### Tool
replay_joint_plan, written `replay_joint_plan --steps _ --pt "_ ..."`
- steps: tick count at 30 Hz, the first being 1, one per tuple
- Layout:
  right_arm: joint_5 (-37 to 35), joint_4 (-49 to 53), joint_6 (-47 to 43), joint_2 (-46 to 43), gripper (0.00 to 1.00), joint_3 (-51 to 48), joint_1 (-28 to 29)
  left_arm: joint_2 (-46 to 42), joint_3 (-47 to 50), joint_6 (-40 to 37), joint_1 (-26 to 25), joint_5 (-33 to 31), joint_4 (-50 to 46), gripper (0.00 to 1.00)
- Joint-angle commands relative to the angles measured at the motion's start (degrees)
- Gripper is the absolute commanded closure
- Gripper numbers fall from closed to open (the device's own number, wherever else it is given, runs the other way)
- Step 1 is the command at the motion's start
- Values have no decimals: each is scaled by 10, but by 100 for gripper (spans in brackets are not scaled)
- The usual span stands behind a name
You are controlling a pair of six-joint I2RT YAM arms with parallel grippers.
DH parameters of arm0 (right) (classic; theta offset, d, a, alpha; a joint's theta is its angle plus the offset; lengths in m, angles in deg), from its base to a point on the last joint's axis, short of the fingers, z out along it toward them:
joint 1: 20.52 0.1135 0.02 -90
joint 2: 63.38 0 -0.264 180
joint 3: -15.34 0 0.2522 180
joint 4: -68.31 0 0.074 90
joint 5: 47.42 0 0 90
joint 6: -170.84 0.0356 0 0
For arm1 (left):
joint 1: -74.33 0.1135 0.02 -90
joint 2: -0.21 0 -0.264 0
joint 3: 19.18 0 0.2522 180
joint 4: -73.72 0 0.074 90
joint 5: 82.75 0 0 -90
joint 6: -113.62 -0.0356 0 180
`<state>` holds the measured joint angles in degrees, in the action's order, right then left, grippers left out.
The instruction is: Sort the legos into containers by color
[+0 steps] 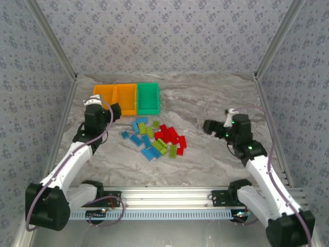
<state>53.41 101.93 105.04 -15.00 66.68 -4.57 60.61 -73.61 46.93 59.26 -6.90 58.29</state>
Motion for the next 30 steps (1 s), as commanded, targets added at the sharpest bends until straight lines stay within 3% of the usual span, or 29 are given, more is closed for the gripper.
replay_joint_plan --steps 1,3,8,14,19,26,30 --pt "53 107 -7 45 4 45 112 10 -42 120 -67 14 -222 8" --pt "48 100 -8 74 2 58 165 17 -51 153 -109 20 -276 12" --pt "54 63 5 110 3 68 189 39 -26 240 -164 30 -345 13" --pt "36 45 -1 129 3 85 191 89 -19 274 -151 -11 -283 19" --pt "25 61 6 129 3 92 196 186 -66 249 -97 21 -231 20" --pt "4 81 21 104 3 76 207 296 -108 216 -70 70 -187 24" --pt "-9 84 22 93 3 74 208 323 -105 211 -70 84 -174 36"
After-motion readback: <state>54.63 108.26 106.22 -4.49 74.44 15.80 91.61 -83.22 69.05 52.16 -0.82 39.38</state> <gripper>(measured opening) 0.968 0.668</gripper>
